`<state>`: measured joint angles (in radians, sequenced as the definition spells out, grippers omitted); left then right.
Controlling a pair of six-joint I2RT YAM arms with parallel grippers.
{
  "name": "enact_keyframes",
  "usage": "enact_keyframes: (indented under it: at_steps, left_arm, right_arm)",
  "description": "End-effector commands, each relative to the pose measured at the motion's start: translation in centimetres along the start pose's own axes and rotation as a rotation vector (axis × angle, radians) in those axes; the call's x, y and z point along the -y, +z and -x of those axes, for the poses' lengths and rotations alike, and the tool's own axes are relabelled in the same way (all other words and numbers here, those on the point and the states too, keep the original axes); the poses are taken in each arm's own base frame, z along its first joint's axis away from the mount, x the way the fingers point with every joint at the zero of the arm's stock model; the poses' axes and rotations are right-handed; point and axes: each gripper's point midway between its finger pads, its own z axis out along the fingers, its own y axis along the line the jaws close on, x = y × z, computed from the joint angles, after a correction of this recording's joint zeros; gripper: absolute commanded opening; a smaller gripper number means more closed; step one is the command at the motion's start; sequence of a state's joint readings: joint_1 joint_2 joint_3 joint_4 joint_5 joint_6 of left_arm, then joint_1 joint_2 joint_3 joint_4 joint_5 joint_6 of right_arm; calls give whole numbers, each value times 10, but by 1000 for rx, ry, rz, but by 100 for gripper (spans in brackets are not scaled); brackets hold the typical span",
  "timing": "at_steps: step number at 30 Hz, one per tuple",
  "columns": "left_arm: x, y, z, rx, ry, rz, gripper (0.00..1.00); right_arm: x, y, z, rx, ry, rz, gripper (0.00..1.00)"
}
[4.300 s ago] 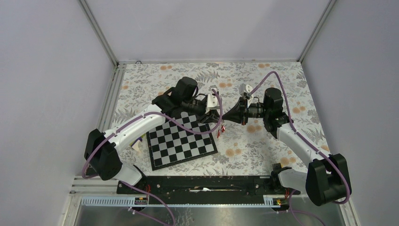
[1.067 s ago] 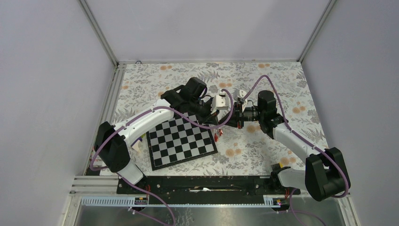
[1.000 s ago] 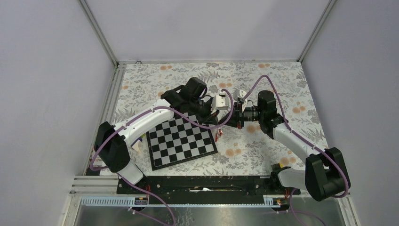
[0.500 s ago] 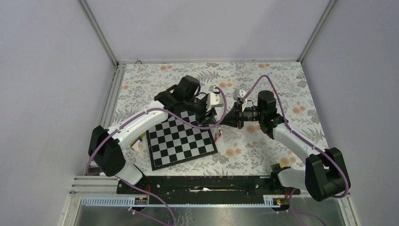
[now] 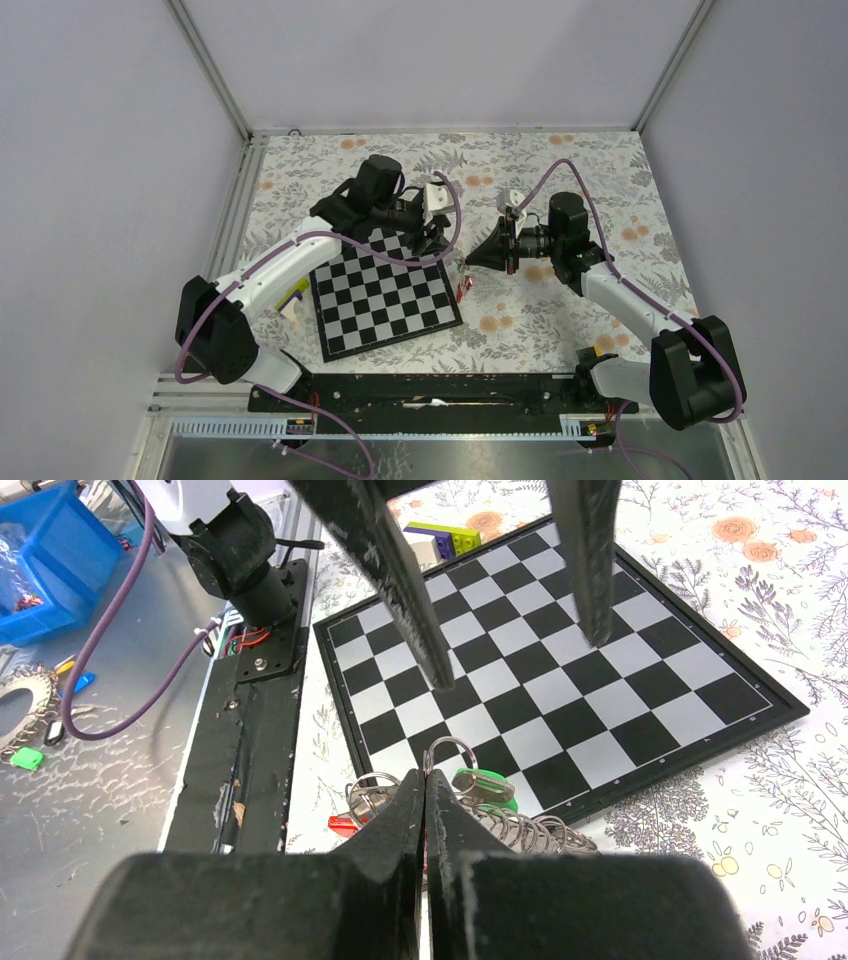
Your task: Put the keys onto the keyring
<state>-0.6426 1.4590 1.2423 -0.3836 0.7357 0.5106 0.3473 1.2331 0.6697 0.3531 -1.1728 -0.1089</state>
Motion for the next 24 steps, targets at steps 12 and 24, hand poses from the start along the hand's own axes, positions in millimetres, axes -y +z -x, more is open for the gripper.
enact_keyframes:
  at_steps: [12, 24]
  left_arm:
    - [10, -2, 11, 81, 244, -59, 57]
    - [36, 1, 10, 95, 294, -163, 43]
  right_arm:
    - [-13, -1, 33, 79, -45, 60, 0]
    - [-10, -3, 32, 81, -48, 44, 0]
